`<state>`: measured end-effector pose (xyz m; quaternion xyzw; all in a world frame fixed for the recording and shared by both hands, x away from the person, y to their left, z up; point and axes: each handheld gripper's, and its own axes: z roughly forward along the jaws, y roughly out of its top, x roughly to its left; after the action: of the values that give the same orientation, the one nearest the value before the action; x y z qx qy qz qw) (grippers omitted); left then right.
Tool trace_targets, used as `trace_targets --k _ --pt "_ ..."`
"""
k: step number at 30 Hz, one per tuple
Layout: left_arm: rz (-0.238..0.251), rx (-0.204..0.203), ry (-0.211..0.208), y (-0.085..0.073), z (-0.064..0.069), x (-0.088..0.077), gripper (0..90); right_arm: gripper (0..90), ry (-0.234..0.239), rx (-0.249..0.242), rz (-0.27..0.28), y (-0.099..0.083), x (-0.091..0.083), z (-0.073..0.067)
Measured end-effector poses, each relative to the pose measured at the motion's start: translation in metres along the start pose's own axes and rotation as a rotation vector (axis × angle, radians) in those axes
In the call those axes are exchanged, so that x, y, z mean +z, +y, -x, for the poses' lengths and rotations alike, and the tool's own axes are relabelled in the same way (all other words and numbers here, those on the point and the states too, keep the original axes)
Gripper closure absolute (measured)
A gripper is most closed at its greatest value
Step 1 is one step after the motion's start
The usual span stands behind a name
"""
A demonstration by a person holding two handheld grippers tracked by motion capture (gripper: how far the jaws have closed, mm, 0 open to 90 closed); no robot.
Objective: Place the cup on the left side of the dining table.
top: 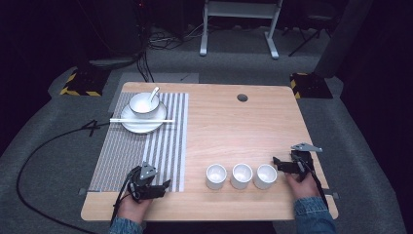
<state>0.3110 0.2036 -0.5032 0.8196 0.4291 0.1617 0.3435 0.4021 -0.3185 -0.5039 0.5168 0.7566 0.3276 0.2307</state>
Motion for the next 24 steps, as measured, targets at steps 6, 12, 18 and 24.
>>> trace_targets --k 6,12,18,24 --pt "-0.005 -0.001 0.006 0.0 -0.001 0.0 24.0 13.1 0.0 0.0 0.0 0.0 0.0 0.0" --pt "0.021 -0.021 -0.007 0.003 -0.001 -0.005 23.5 13.1 0.001 -0.001 0.0 0.0 0.0 0.0" --pt "0.061 -0.005 -0.03 0.017 0.01 -0.023 24.2 13.1 0.001 -0.001 0.0 0.0 0.0 0.0" --pt "0.101 0.007 -0.067 0.028 0.019 -0.034 24.5 13.1 0.001 -0.001 0.0 0.0 0.0 0.0"
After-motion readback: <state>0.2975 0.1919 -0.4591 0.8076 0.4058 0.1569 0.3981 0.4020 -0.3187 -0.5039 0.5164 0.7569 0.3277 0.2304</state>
